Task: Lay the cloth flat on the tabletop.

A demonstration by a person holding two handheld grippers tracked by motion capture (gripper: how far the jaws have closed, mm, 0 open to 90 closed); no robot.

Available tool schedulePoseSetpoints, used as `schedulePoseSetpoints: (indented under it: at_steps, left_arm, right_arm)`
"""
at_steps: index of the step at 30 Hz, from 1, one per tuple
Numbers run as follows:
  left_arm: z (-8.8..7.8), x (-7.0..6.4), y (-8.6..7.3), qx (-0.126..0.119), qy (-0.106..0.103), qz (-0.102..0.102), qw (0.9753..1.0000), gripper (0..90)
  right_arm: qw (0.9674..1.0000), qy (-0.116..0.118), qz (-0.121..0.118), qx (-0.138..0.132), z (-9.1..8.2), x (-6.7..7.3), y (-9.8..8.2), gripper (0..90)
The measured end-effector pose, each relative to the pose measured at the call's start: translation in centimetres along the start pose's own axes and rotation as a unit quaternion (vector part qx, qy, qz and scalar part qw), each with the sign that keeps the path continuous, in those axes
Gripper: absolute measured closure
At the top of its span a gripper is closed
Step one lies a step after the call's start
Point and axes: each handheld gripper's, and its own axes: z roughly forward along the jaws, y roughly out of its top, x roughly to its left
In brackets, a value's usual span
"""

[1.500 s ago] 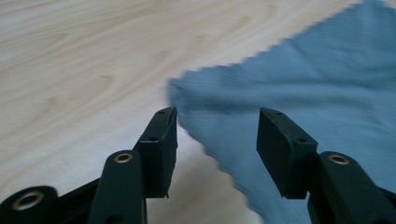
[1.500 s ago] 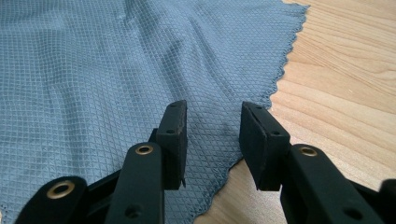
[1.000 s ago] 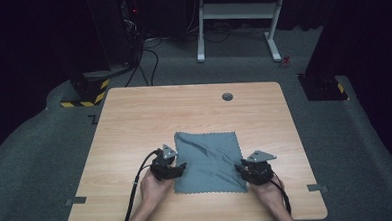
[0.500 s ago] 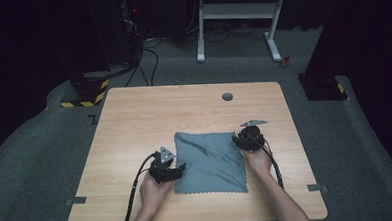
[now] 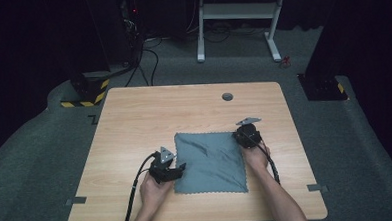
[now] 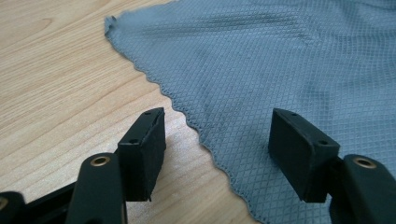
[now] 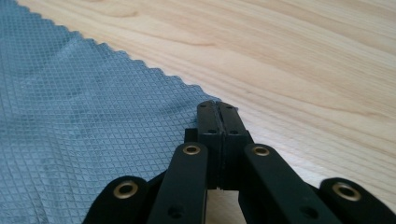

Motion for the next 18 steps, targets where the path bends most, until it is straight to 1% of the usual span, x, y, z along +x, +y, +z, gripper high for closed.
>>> schedulePoseSetpoints:
  at_steps: [1,3,4,5,6,7,8,9,10,11,12,13,15,16,17,18]
  left_arm:
    - [0.0,0.0,0.0,0.0,0.002,-0.002,1.0,36.3]
    - [0.0,0.0,0.0,0.001,0.003,-0.005,1.0,34.3]
    - [0.0,0.0,0.0,0.001,0.004,-0.005,1.0,34.1]
    - [0.0,0.0,0.0,0.001,0.003,-0.005,1.0,34.1]
    - [0.0,0.0,0.0,0.001,0.004,-0.005,1.0,34.0]
    - [0.0,0.1,0.0,0.001,0.004,-0.006,1.0,33.9]
    - [0.1,0.0,0.0,0.001,0.004,-0.005,1.0,33.9]
    - [0.0,0.0,0.0,0.001,0.004,-0.006,1.0,33.8]
    - [0.0,0.0,0.0,0.001,0.004,-0.006,1.0,33.8]
    - [0.0,0.0,0.0,0.001,0.004,-0.006,1.0,33.8]
    - [0.0,0.0,0.0,0.001,0.004,-0.006,1.0,33.8]
    - [0.0,0.1,0.0,0.001,0.004,-0.006,1.0,33.7]
    - [0.0,0.1,0.0,0.001,0.003,-0.006,1.0,33.7]
    - [0.0,0.1,0.0,0.001,0.003,-0.006,1.0,33.6]
    - [0.0,0.1,0.0,0.001,0.003,-0.006,1.0,33.5]
    - [0.0,0.1,0.0,0.001,0.003,-0.006,1.0,33.4]
  right_arm:
    - [0.9999,-0.003,0.012,-0.002,0.0,-0.2,0.0,90.0]
    - [0.9996,-0.003,0.027,-0.004,0.1,-0.7,-0.1,90.0]
    - [0.9996,-0.004,0.027,-0.004,0.1,-0.9,0.0,90.0]
    - [0.9997,-0.006,0.024,0.004,0.1,-1.0,0.2,90.0]
    - [0.9998,-0.013,0.011,0.007,0.2,-0.9,0.5,90.0]
    - [0.9998,-0.018,0.004,0.009,0.3,-0.7,0.8,89.9]
    - [0.9998,-0.019,0.003,0.009,0.3,-0.7,0.9,89.6]
    - [0.9998,-0.018,0.006,0.008,0.6,-0.7,0.8,89.2]
    - [0.9998,-0.016,0.013,0.005,0.6,-0.8,0.7,87.5]
    - [0.9996,-0.013,0.025,0.006,0.5,-0.8,0.6,81.6]
    - [0.9996,-0.011,0.026,0.006,0.4,-0.9,0.5,76.4]
    - [0.9995,-0.011,0.028,0.007,0.1,-1.0,0.5,74.1]
    - [0.9992,0.004,0.037,-0.014,-1.2,-1.0,0.1,71.5]
    - [0.9988,0.019,0.039,-0.023,-2.0,-0.9,-0.2,70.6]
    - [0.9987,0.031,0.033,-0.023,-2.8,-0.6,-0.7,70.5]
    - [0.9987,0.041,0.018,-0.022,-3.5,-0.1,-1.2,70.5]
